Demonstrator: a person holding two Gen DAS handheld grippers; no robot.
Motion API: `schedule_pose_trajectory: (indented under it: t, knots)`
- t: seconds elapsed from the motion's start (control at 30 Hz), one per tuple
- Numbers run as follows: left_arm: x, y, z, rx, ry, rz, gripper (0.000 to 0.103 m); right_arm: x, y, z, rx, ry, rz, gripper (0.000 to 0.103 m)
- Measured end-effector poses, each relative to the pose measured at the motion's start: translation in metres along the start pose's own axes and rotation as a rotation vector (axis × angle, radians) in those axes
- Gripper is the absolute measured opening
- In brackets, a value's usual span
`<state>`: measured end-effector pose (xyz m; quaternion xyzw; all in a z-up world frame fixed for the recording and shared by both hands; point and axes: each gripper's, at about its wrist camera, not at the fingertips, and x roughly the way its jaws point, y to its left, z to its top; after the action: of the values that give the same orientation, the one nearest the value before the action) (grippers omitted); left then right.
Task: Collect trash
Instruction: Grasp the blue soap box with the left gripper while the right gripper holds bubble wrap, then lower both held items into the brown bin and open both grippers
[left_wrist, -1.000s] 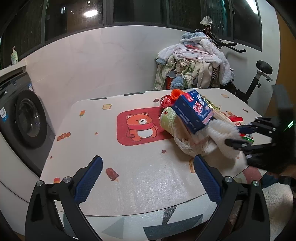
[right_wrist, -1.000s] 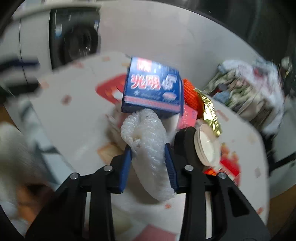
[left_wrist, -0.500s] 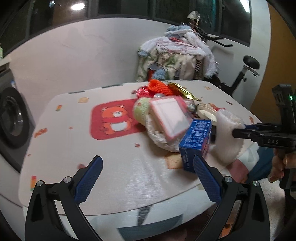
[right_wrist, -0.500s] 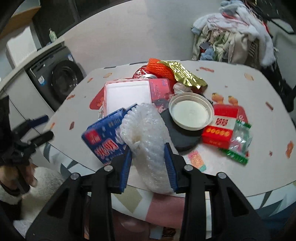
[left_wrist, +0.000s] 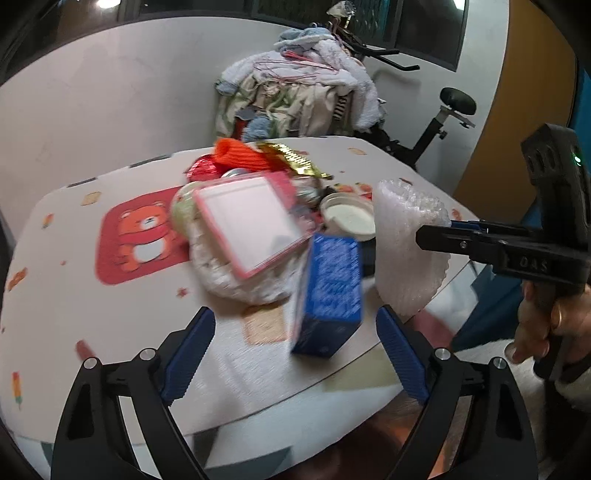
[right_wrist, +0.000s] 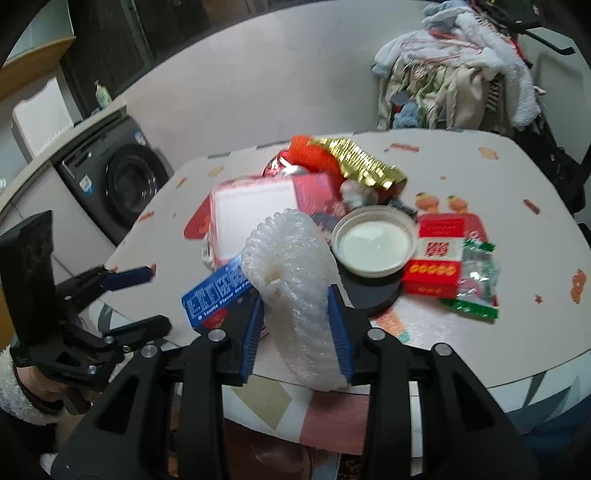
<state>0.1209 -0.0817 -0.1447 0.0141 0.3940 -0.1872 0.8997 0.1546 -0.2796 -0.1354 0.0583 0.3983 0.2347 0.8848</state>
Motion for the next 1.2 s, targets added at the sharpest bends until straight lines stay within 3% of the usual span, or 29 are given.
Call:
schedule_pose_trajectory:
  t: [0.13,0.17,0.27,0.5,0.73,1.0,1.2]
  knots:
    - [0.032,-0.018,0.019,0.07,0.07,0.018,0.086,-0.017,-0.006,0.005,0.025,-0.048,-0.024,0.037]
    - [0.044,-0.02,0.023,0.073,0.1,0.028,0.078,-0.02,-0.008,0.005,0.032,-0.057,-0.036,0.037]
    - [0.061,-0.02,0.029,0.051,0.159,-0.015,0.037,-0.027,-0.014,0.003,0.057,-0.061,-0.042,0.037]
    - [0.022,-0.019,0.012,0.058,0.103,-0.032,0.037,-0.044,-0.014,-0.012,0.074,-0.063,-0.048,0.037]
    - [-0.045,-0.012,-0.032,0.019,0.04,-0.039,0.037,-0.05,0.018,-0.03,0.025,-0.035,-0.014,0.037]
    - [-0.103,-0.002,-0.082,-0.026,-0.005,-0.023,0.037,-0.048,0.062,-0.068,-0.05,0.075,0.042,0.037]
    - [-0.115,0.004,-0.107,-0.041,-0.007,-0.014,0.037,-0.037,0.085,-0.107,-0.099,0.238,0.109,0.037]
